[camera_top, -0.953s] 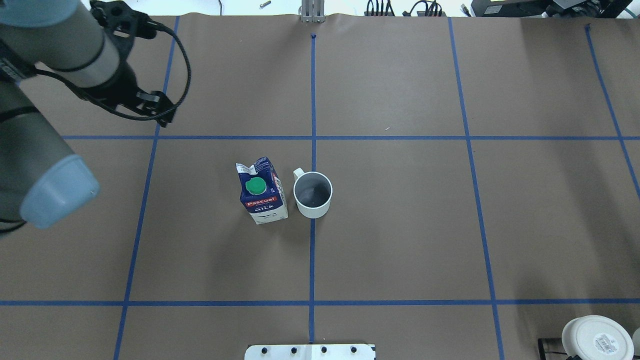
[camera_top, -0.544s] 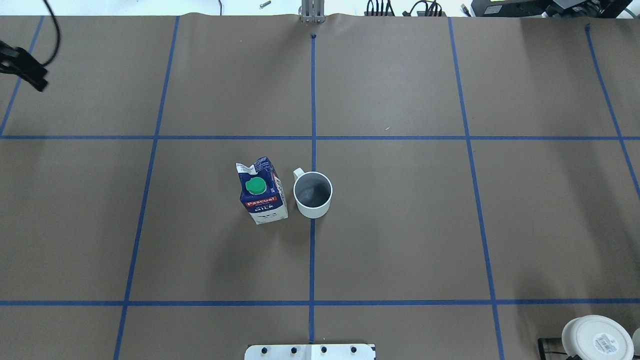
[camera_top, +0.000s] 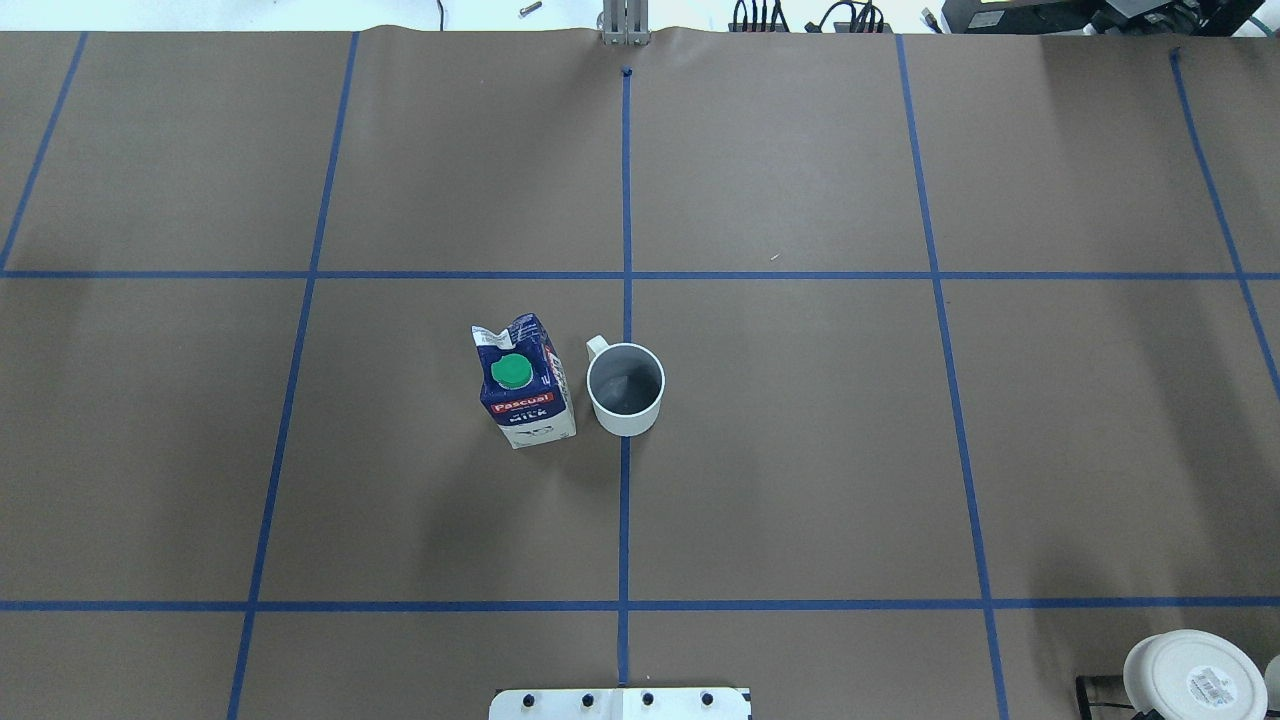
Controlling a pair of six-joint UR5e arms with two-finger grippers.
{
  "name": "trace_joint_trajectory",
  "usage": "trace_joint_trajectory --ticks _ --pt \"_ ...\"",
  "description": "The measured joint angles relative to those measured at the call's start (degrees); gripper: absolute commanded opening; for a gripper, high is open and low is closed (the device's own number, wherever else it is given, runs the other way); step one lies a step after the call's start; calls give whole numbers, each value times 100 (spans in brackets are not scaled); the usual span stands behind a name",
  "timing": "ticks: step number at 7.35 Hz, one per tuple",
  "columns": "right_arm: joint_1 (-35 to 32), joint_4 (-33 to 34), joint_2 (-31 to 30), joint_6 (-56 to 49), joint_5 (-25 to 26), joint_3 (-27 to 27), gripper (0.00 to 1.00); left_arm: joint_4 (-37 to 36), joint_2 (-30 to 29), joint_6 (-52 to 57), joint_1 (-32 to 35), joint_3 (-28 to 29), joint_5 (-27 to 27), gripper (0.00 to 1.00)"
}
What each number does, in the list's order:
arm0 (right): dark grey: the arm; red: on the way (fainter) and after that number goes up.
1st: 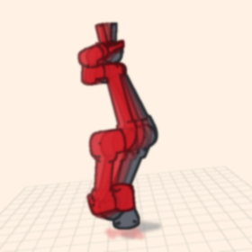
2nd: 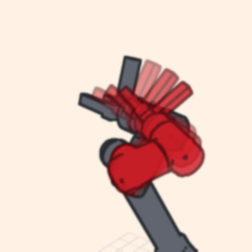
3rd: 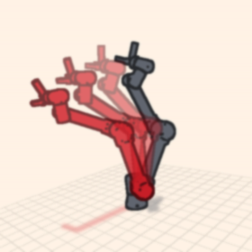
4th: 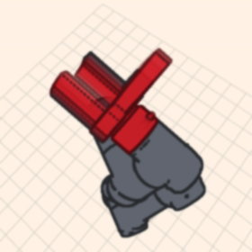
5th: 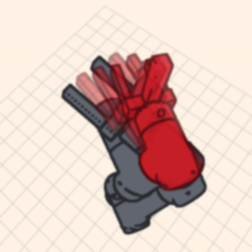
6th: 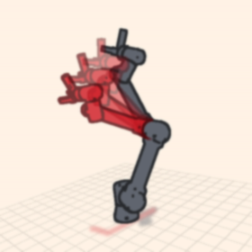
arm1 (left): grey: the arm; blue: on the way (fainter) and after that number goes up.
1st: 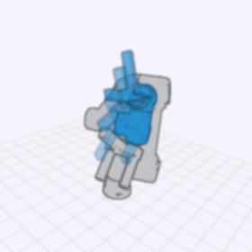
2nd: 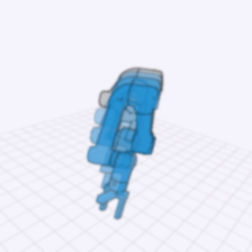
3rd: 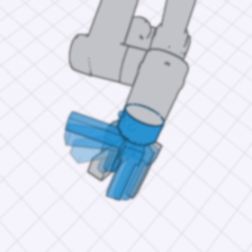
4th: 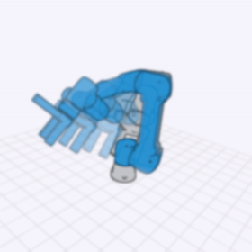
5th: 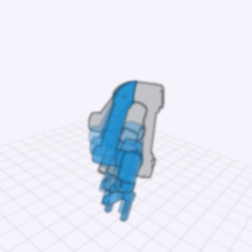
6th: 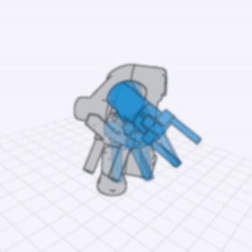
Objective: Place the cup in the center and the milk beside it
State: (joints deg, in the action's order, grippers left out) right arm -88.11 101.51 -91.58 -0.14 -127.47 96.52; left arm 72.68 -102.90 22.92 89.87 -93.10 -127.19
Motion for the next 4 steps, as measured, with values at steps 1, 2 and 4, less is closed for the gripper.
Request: trace_joint_trajectory --ticks 1,2,4 --pt "-20 0 -21 -2 -3 2 100 271 356 60 53 72 -10 98" --pt "-23 0 -28 -1 -5 2 100 412 566 73 73 94 -12 98" --pt "-28 -112 -71 4 -6 -9 100 474 699 53 79 99 -9 98"
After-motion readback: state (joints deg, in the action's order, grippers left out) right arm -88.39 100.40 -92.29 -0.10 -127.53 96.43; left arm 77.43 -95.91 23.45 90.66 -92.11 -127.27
